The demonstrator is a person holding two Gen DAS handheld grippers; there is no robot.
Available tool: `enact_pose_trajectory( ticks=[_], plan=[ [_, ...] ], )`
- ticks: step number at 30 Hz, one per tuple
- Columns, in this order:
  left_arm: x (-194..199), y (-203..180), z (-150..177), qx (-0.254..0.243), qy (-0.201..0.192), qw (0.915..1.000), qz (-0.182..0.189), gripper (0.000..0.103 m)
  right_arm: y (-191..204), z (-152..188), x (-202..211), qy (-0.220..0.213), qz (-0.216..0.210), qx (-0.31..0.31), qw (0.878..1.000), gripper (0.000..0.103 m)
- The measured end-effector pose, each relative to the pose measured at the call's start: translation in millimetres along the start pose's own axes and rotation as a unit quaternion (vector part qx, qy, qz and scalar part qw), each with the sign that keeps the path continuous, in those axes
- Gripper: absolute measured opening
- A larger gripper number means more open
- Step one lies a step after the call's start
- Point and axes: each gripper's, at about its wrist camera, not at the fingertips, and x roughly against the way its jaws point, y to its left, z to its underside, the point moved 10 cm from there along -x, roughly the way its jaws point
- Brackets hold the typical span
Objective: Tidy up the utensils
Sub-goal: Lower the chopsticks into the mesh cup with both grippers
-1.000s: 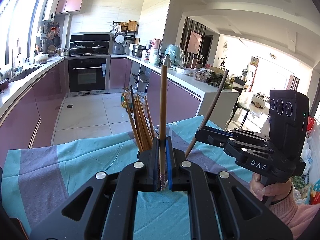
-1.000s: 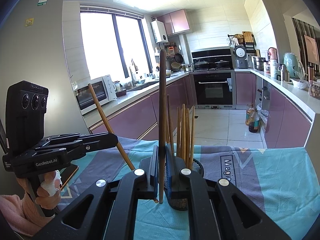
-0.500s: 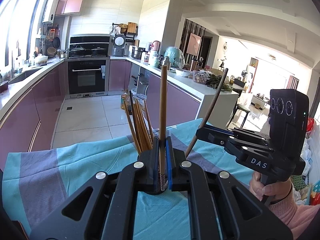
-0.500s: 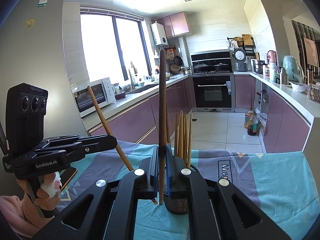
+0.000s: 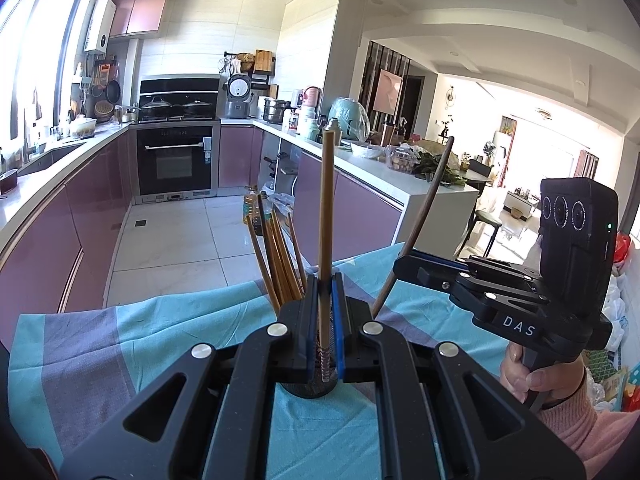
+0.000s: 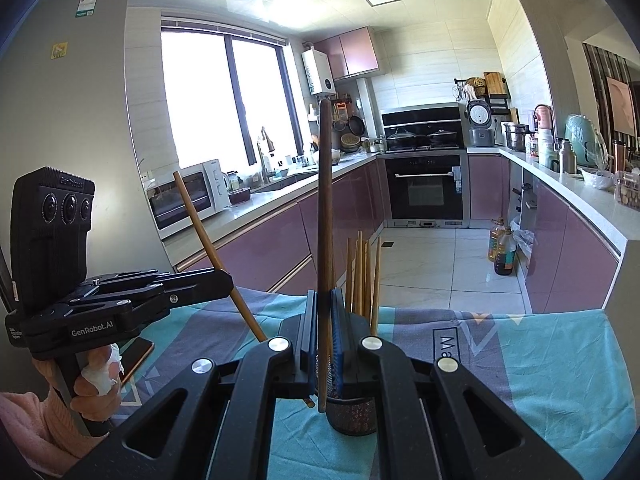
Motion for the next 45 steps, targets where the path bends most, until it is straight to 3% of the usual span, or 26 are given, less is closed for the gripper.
enact_pose_trajectory(
  ticks=[45],
  plan=[
    [15.5,-13.5,-23.5,-0.013,-0.045,0.9989,-0.002,0.007,-2.1,-25.9,-3.0,-0.036,0.009,0.0,0.999,0.006]
  ],
)
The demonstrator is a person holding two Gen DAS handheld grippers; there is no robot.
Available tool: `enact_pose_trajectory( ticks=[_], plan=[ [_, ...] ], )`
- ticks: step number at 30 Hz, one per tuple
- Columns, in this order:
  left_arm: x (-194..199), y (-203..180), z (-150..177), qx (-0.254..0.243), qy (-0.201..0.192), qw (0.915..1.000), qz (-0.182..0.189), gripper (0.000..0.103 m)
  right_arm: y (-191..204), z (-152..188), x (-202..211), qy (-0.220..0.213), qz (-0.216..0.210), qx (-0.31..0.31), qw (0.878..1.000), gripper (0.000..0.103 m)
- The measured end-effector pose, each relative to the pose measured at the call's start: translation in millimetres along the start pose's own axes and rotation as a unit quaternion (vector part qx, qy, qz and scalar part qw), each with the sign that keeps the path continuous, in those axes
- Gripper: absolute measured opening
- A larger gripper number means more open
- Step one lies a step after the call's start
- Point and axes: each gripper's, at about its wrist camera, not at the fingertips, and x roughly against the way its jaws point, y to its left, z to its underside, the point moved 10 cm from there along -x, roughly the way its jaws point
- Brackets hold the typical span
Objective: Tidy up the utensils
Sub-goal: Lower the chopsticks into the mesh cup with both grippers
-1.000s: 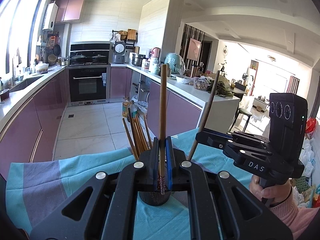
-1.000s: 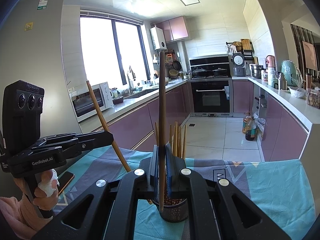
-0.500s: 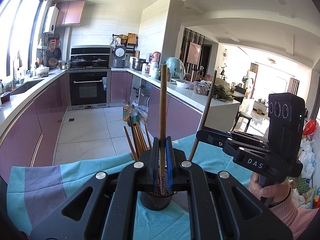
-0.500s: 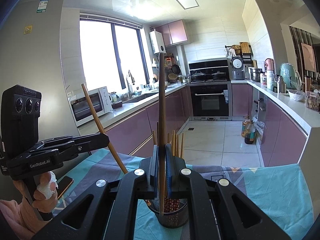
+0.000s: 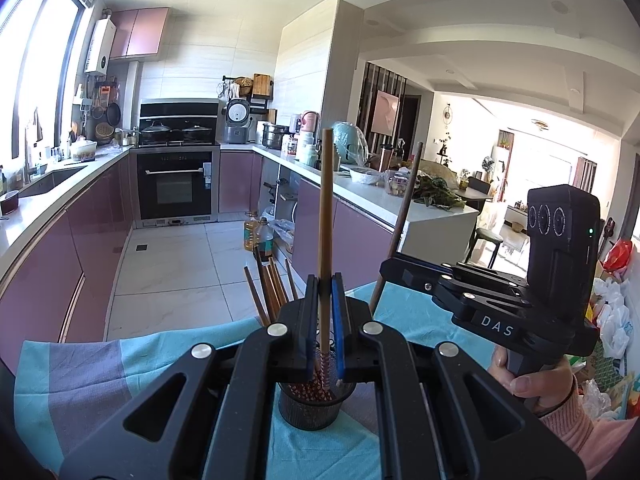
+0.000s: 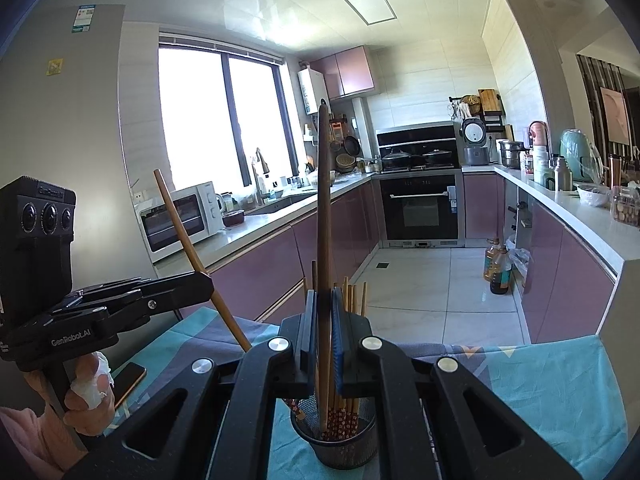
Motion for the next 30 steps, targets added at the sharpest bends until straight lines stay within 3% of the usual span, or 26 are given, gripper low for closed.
enact_pose_trajectory(
  ticks=[30],
  plan=[
    [-21.1,1.3,16.2,-0.003,0.056,0.9983,-0.015,0.007,-16.1,31.7,-29.0,0.051,0.017,-0.016,0.998,0.006]
  ],
)
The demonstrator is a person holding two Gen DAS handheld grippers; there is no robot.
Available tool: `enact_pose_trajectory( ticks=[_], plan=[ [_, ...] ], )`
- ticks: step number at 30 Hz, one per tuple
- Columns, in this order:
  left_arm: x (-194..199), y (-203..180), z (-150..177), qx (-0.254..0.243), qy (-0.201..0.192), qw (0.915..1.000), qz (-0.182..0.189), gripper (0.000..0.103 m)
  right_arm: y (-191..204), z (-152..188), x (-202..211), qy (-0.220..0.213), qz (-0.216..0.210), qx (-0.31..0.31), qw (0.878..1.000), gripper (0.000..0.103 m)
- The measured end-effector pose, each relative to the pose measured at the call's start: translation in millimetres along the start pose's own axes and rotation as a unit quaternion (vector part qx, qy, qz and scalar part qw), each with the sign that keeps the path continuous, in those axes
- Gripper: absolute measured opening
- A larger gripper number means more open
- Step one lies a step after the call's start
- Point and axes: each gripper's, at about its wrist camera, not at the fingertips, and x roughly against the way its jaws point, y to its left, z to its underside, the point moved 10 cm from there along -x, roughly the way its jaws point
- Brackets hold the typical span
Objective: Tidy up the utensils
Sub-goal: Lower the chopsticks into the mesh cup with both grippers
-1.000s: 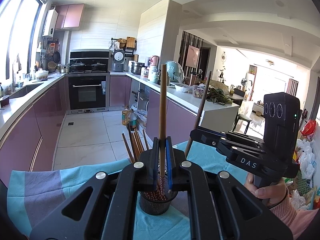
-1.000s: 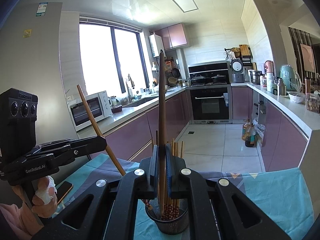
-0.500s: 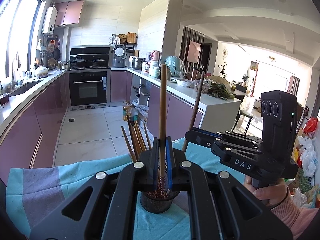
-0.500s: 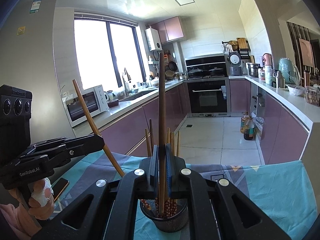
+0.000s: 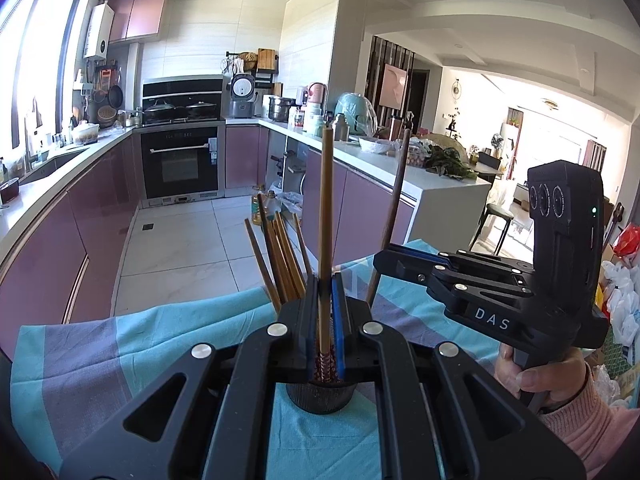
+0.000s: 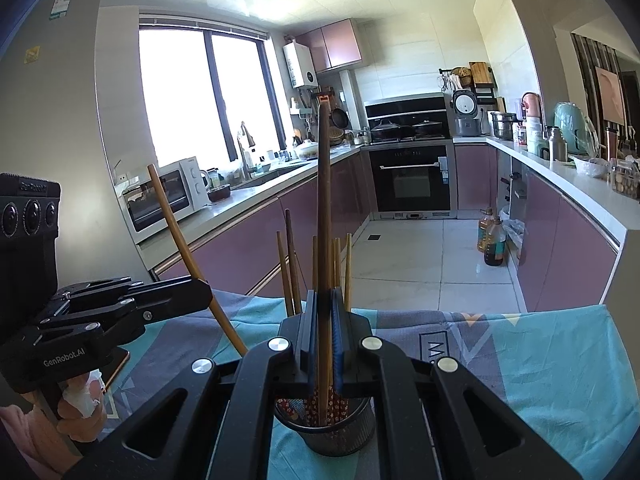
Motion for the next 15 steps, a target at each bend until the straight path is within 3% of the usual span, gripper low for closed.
enact_pose_trajectory(
  ticks=[15],
  plan=[
    [-11.7,8.6,12.7,0.001,0.04,0.9992,0.007,0.007,1.3,20.6,-17.4,0.034,-0.001,0.0,0.999,0.006]
  ],
)
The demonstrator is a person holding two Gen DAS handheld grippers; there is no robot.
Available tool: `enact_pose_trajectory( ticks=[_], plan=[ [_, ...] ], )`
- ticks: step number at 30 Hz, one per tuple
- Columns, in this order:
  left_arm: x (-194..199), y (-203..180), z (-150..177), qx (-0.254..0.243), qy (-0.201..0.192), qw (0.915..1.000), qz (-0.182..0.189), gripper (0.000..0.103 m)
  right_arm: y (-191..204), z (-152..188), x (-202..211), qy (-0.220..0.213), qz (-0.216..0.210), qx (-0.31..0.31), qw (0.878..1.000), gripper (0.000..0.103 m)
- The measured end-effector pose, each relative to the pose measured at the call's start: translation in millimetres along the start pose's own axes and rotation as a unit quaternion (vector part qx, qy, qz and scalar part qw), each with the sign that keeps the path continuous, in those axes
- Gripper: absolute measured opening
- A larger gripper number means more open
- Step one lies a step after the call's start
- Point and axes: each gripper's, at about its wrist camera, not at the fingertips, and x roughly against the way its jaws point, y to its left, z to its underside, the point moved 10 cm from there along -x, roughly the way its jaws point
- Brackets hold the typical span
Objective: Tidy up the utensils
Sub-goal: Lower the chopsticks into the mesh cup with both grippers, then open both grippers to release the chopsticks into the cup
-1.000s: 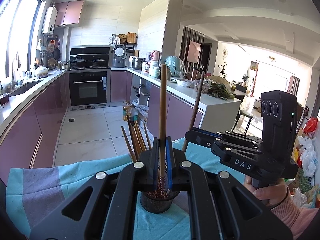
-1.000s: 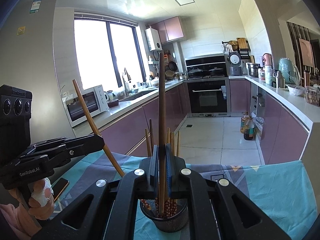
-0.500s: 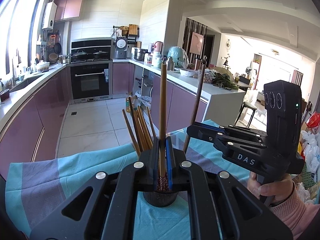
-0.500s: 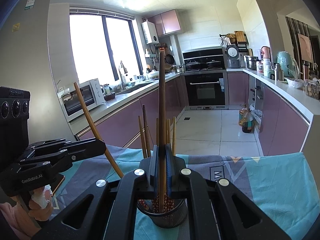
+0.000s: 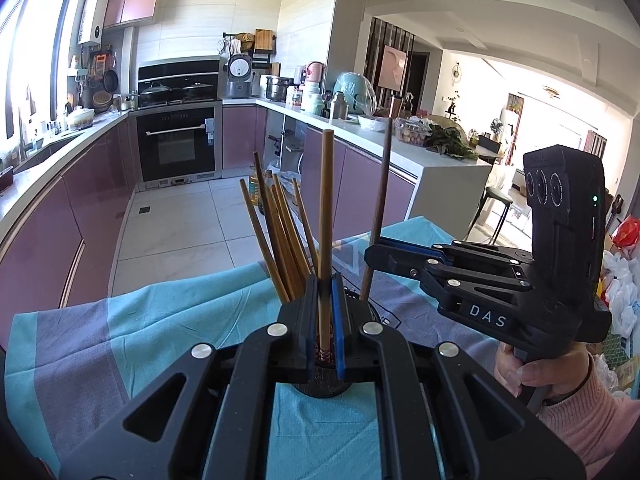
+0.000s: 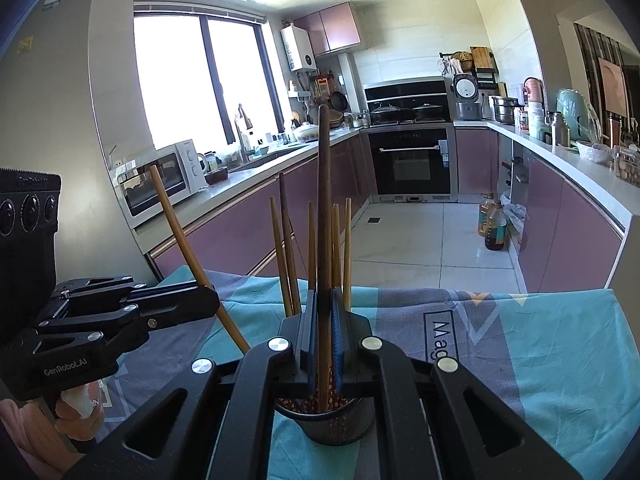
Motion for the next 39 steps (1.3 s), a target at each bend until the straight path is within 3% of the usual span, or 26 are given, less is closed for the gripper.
enact_pose_trajectory(
  ticks=[10,20,22,24,25,27,31,33,37,39],
  plan=[
    [-32.2,13.5,11.5,0.016,0.045,0.9989,0.003,0.007,2.3,16.2,-25.0,0.035,0.002,0.0,0.999,0.006],
    [-58.5,33.8,16.6,0.039,0.063,0.9973,0.001,0.008,-1.0,23.0,-27.1,0.039,0.0,-0.011,0.999,0.009],
    [-59.4,38.1,17.2,0.039,0.06,0.9974,0.0,0.01,0.1,25.3,-25.0,0.038,0.0,-0.012,0.999,0.015],
    [-55.2,43.3,22.2,0.04,0.057,0.9976,-0.001,0.012,0.5,28.5,-22.3,0.036,0.0,-0.013,0.999,0.029],
    [-53.8,45.6,22.4,0.04,0.054,0.9977,-0.004,0.014,1.0,30.1,-20.8,0.034,0.0,-0.014,0.999,0.032],
    [-47.3,50.4,26.2,0.043,0.046,0.998,-0.011,0.022,0.9,33.5,-18.8,0.032,0.0,-0.017,0.999,0.049],
    [-31.8,60.3,32.3,0.049,0.024,0.9978,-0.036,0.042,1.3,38.1,-13.8,0.028,0.004,-0.019,0.999,0.062],
    [-25.7,65.4,36.8,0.053,0.015,0.9972,-0.051,0.05,0.4,39.1,-10.1,0.022,0.015,-0.017,1.0,0.076],
    [-5.8,85.1,41.6,0.067,-0.024,0.9934,-0.09,0.084,2.3,42.6,-3.8,0.008,0.034,-0.011,0.999,0.091],
    [6.1,94.6,42.8,0.069,-0.045,0.9897,-0.117,0.086,7.7,45.3,-3.1,0.004,0.043,-0.002,0.999,0.092]
  ],
)
